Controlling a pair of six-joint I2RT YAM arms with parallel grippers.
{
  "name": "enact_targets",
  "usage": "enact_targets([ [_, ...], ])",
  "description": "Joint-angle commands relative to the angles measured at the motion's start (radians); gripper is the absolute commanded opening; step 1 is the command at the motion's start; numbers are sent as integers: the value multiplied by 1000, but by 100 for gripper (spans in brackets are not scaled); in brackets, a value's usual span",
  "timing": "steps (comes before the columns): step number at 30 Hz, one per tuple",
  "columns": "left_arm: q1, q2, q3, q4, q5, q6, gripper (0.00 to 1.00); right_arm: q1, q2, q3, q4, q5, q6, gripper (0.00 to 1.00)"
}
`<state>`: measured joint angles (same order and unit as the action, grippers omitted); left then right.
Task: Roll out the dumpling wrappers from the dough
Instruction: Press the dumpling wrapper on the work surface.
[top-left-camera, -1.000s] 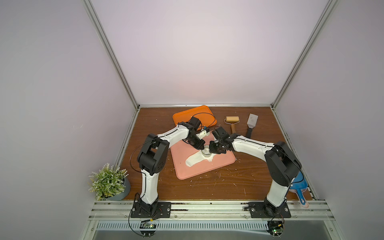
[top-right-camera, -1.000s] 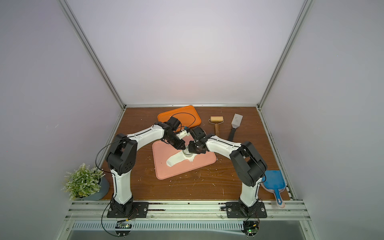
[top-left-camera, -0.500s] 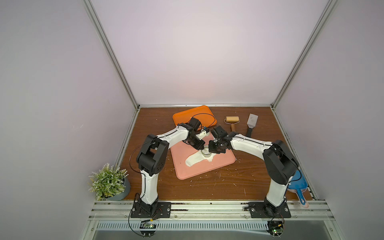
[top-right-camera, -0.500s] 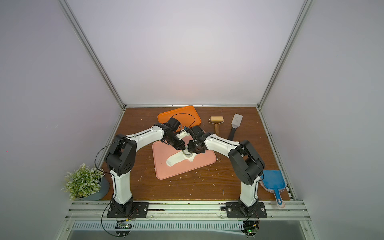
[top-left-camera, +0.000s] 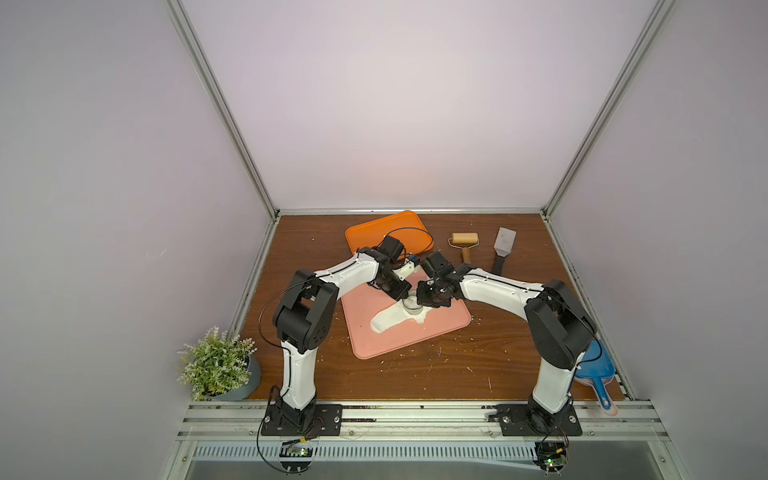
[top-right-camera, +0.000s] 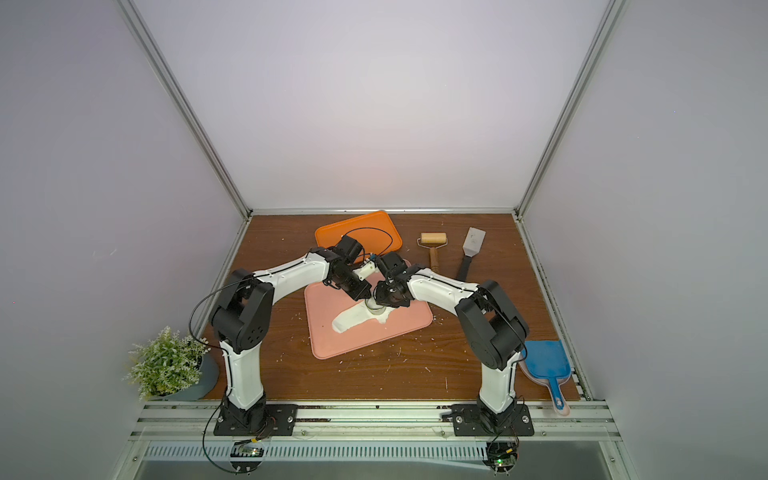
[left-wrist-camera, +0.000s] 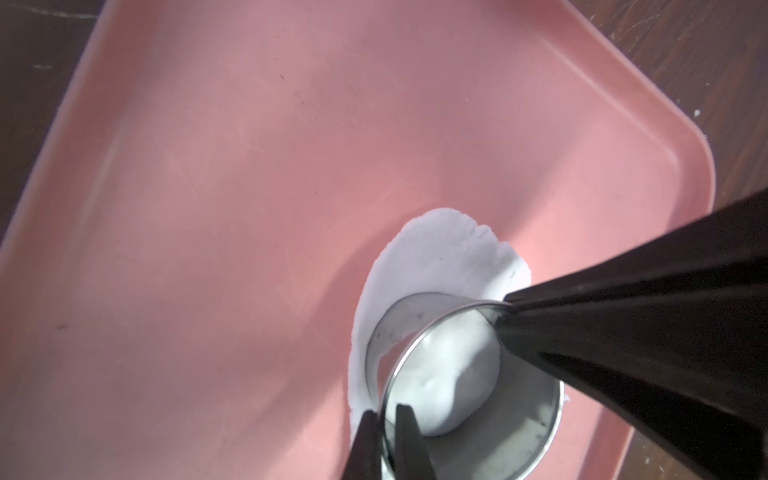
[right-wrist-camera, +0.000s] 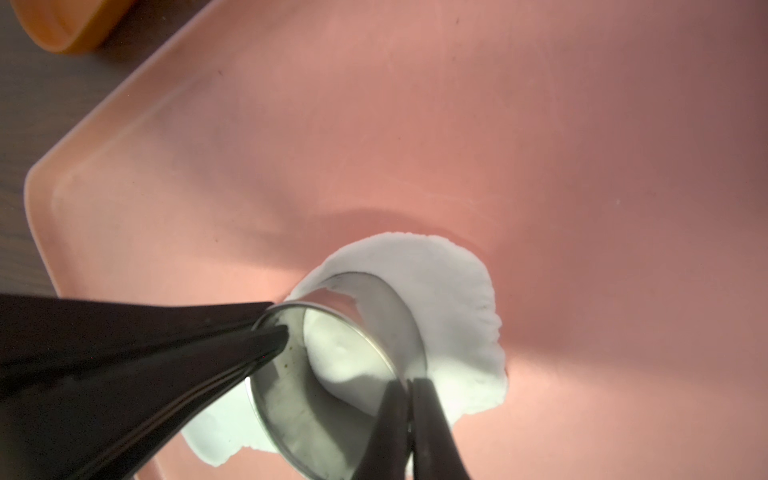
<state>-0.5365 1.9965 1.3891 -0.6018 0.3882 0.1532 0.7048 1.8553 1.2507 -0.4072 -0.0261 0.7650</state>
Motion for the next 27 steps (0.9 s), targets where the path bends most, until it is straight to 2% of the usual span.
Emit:
enact_targets([
  [1,-11,185,-145,-235,-237,107,0,-4,62,-39,4,57,0,0],
  [8,-11,183,-144,-235,-240,118,0,-9,75,-48,19,80,12,0],
  [20,-29,166,-233,-268,-185,160,0,-52,162,63,-17,125,-52,0],
  [27,-30,220,-111,-260,-212,132,0,2,120,-33,-5,94,-14,0],
])
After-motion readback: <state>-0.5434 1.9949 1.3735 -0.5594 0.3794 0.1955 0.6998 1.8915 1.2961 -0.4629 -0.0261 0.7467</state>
